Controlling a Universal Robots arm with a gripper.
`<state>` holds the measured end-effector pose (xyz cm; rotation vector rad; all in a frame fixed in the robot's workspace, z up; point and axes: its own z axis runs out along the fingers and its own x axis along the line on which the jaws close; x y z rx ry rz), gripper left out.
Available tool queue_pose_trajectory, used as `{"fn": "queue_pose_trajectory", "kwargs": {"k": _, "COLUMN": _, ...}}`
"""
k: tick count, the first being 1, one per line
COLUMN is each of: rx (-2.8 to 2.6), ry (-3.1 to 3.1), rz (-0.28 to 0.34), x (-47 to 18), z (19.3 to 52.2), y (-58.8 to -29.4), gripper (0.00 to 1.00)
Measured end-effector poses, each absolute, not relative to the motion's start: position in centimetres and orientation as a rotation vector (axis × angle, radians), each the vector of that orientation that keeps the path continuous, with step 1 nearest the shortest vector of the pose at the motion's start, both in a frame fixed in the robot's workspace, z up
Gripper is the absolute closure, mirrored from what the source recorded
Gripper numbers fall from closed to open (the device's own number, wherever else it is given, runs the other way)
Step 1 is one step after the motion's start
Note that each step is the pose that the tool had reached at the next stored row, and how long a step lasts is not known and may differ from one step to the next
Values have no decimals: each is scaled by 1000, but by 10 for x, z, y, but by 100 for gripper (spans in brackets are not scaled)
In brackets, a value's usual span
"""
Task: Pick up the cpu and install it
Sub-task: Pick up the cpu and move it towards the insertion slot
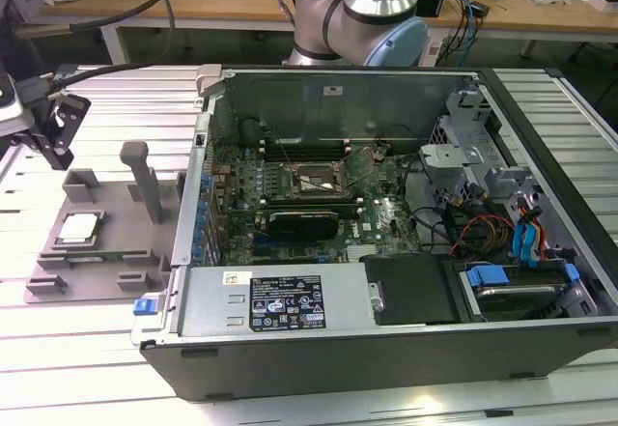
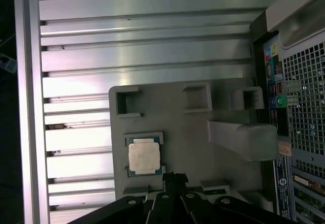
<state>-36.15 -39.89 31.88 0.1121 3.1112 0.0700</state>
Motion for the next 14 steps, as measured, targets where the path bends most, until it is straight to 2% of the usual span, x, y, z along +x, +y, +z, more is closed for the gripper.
{"fn": "queue_pose_trajectory", "kwargs": {"k": 14, "rx": 104, "ry": 3111, "rz": 78, "x": -370, "z": 293, "y": -399, "gripper": 89}}
